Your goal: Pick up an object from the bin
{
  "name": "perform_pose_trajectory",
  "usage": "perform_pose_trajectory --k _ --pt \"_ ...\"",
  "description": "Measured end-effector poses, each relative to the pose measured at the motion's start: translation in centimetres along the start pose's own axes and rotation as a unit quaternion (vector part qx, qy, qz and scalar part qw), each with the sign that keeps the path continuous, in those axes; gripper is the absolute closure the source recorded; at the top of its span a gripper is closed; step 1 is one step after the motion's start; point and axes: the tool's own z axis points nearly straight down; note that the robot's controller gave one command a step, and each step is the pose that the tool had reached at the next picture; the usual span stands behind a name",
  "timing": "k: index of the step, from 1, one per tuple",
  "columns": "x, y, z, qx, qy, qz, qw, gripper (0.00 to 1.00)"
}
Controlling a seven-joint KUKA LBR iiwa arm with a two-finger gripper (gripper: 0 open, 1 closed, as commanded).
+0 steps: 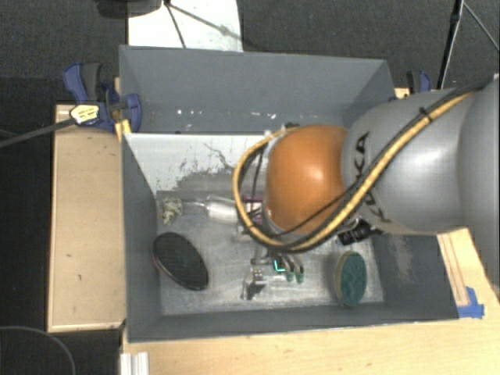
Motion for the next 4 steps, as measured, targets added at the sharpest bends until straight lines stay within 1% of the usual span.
perform_pose_trajectory --k 1,2,3,4 --pt "-1.7 7.3 9.0 0.007 -0.0034 -0.191 0.9816 0.00" --pt "-3.3 9.4 6.1 0.009 -0.0013 -0.152 0.9883 0.00" --pt "-4.7 10.7 5.3 0.000 -0.0050 -0.036 0.9994 0.00" --pt "-4.9 10.0 9.1 -0.001 -0.0033 0.028 0.9996 0.00"
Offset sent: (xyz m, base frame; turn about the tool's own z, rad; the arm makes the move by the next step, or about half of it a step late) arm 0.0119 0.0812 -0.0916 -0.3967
